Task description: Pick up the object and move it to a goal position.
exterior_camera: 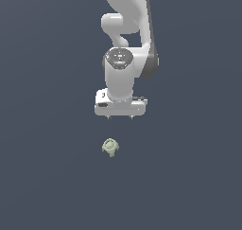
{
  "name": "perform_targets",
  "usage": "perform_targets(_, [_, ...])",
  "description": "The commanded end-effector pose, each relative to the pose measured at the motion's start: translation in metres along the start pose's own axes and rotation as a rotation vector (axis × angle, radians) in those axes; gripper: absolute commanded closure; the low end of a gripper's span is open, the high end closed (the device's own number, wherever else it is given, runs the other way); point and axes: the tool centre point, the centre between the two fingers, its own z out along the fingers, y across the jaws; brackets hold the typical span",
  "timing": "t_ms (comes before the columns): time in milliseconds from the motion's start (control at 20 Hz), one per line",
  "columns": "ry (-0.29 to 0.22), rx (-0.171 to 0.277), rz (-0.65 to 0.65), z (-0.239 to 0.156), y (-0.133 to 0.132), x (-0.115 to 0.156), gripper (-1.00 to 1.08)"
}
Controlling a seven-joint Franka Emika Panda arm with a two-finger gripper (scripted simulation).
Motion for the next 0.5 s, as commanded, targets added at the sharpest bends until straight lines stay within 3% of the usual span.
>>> perform_targets(0, [0.0,0.0,0.0,0.0,0.0,0.0,-0.92])
perform_targets(450, [0.007,-0.013,-0.003,-0.002,0.0007,-0.0025,-0.92])
